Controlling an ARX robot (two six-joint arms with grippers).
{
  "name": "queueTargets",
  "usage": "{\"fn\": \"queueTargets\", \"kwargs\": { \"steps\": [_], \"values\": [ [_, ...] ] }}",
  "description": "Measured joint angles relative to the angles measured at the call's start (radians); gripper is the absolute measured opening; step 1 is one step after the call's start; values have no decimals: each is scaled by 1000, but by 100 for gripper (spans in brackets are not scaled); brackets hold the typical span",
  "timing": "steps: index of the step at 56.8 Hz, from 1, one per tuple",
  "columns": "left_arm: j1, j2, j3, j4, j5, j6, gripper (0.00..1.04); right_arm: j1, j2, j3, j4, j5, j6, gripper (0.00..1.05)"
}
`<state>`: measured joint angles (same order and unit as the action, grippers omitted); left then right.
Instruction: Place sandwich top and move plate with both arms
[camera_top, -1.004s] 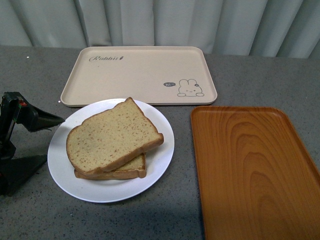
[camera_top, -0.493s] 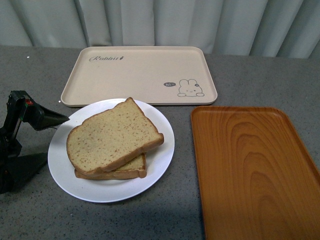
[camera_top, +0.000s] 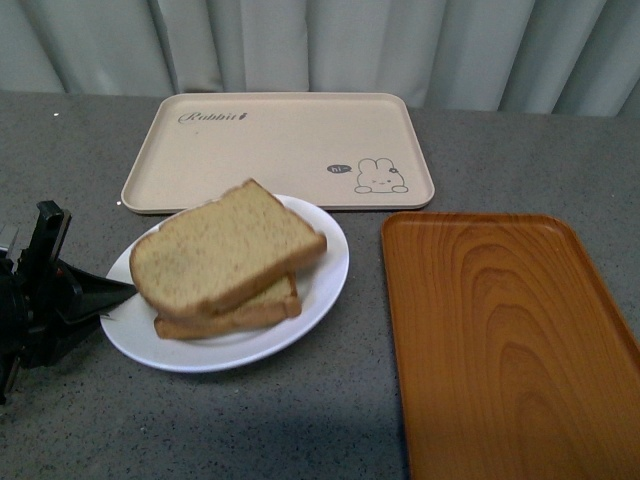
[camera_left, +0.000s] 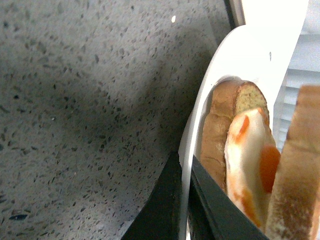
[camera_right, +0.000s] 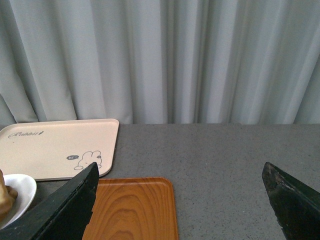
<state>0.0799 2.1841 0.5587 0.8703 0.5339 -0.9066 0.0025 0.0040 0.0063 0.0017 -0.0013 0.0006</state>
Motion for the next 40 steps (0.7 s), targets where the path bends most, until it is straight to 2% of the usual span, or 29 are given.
{"fn": "queueTargets", "kwargs": {
  "steps": [14,40],
  "values": [
    [2,11,-27,104,-10,-22,4,0,0,0,0,0,0,96],
    [-3,17,-101,451,-9,-151,4,0,0,0,0,0,0,96]
  ]
}}
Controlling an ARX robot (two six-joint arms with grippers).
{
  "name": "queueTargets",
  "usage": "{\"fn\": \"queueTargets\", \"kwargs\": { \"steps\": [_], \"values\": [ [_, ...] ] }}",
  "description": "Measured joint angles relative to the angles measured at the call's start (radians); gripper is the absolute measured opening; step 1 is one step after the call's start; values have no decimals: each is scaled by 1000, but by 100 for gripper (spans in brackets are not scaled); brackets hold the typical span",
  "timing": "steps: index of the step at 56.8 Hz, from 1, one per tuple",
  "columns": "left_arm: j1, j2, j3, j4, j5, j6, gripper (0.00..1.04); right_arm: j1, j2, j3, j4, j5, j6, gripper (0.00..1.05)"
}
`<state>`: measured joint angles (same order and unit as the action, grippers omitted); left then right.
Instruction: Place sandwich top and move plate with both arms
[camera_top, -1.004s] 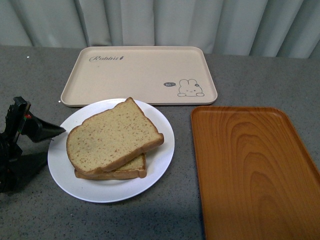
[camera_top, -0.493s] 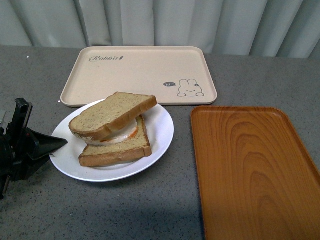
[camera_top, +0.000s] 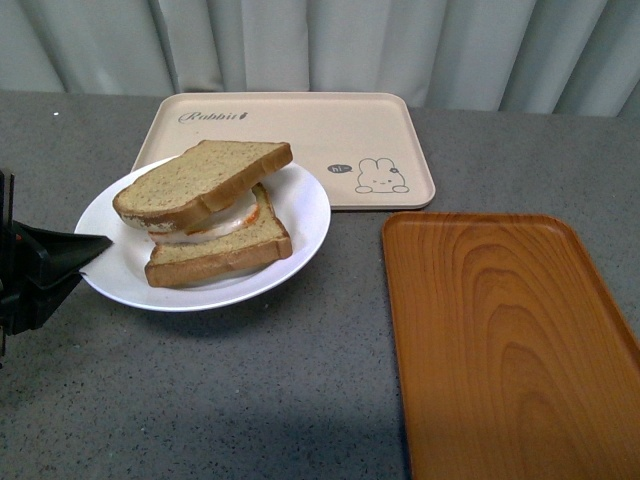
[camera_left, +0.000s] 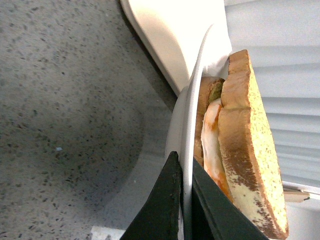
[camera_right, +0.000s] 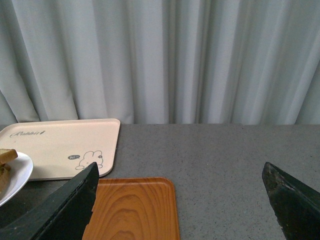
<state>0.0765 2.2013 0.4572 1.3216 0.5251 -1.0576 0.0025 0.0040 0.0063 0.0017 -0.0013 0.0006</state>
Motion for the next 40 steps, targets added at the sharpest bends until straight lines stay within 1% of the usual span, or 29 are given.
{"fn": "queueTargets", "kwargs": {
  "steps": [9,15,22,24,40],
  "values": [
    [-16,-18,-5,19,-9,-26,4,0,0,0,0,0,0,96],
    [-31,-23,42,-29,-68,-42,4,0,0,0,0,0,0,96],
    [-71,-14,174,-163,-200,-76,4,0,0,0,0,0,0,96],
    [-80,-7,204,-180,-217,-85,4,0,0,0,0,0,0,96],
    [-158,100,502,-364,-290,-125,4,0,0,0,0,0,0,96]
  ]
}}
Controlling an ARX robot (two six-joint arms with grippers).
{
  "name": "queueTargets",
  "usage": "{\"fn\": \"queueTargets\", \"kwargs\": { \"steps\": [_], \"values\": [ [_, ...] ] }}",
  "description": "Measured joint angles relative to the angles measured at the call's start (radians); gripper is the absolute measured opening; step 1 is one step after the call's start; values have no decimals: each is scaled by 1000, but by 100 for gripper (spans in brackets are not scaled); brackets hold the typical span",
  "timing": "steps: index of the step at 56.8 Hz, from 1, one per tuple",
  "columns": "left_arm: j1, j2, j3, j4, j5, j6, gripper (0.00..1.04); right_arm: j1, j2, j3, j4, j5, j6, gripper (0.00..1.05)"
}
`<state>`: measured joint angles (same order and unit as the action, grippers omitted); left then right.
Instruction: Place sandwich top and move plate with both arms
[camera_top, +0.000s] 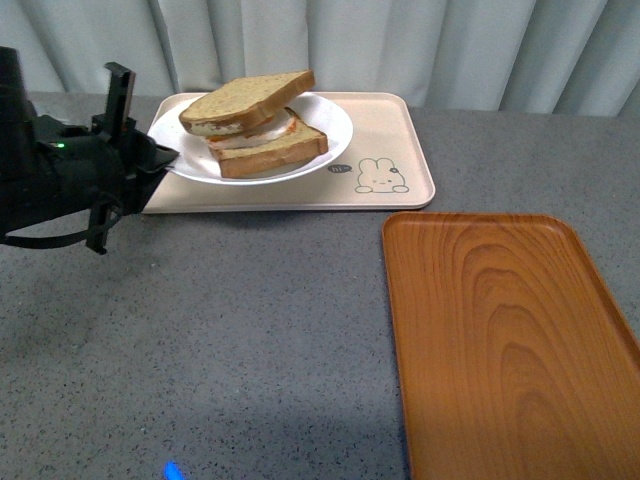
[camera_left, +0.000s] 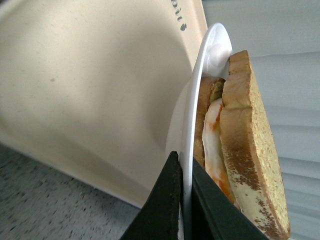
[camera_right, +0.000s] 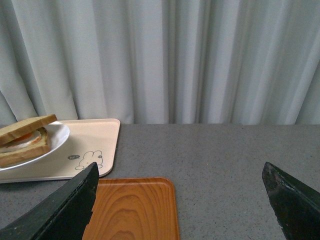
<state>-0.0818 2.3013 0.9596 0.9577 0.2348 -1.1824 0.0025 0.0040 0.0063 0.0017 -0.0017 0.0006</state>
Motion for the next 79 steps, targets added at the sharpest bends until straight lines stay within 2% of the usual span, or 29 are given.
{"fn": "queueTargets", "kwargs": {
  "steps": [14,26,43,50,57,70,72,74,79],
  "values": [
    [-21,99,148,-101,-35,2,4,0,0,0,0,0,0,96],
    [-19,117,198,-135,-43,0,5,0,0,0,0,0,0,96],
    [-5,92,141,-127,-42,17,50,0,0,0,0,0,0,96],
    [9,-43,-2,-124,-23,83,78,0,0,0,0,0,0,96],
    [17,-220,-152,-156,-18,195,100,0,0,0,0,0,0,96],
    [34,-487,-391,-249,-123,348,98,0,0,0,0,0,0,96],
    [32,-496,-434,-198,-163,422,95,0,0,0,0,0,0,96],
    [32,-484,-479,-85,-208,483,88,0,0,0,0,0,0,96],
    [34,-461,-550,84,-257,651,75,0,0,0,0,0,0,96]
  ]
}}
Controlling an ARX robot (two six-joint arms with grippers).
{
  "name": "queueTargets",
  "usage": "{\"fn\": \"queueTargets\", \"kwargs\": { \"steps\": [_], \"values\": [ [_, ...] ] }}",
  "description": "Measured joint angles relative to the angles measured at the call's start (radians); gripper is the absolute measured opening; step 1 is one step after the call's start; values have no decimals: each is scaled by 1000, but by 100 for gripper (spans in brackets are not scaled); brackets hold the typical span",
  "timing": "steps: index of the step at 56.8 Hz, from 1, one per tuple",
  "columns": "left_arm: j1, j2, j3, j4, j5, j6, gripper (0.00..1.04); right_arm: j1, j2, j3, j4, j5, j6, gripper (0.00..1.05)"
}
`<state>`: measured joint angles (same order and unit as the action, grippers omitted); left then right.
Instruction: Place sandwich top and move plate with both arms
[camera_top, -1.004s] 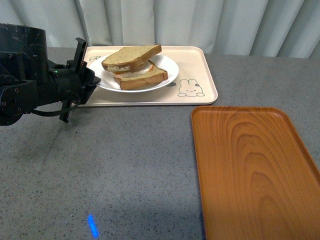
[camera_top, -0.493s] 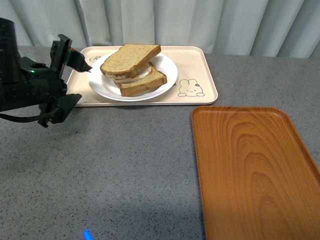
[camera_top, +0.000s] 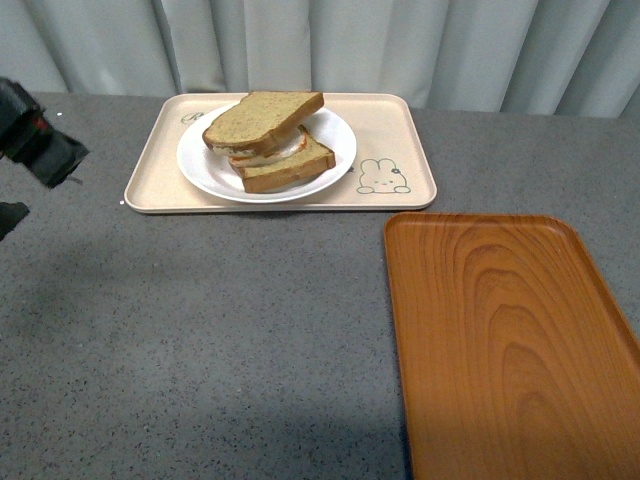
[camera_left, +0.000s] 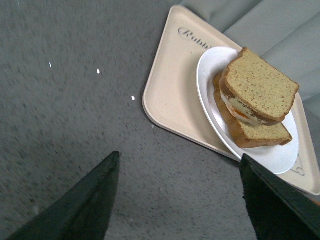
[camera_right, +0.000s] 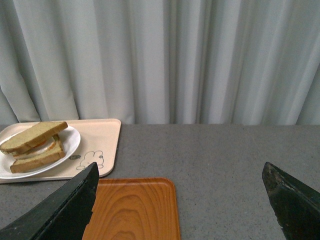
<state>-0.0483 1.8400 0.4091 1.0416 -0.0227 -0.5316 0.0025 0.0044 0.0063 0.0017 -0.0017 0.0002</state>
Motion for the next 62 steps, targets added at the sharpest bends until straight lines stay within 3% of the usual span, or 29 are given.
{"fn": "queueTargets", "kwargs": {
  "steps": [11,22,49,55,62],
  "values": [
    [36,-106,-156,324,19,308,37,0,0,0,0,0,0,96],
    [44,-318,-288,306,23,458,4,0,0,0,0,0,0,96],
    [46,-806,-392,-38,23,518,4,0,0,0,0,0,0,96],
    [46,-975,-390,-225,23,521,4,0,0,0,0,0,0,96],
    [46,-1107,-391,-333,23,523,4,0,0,0,0,0,0,96]
  ]
}}
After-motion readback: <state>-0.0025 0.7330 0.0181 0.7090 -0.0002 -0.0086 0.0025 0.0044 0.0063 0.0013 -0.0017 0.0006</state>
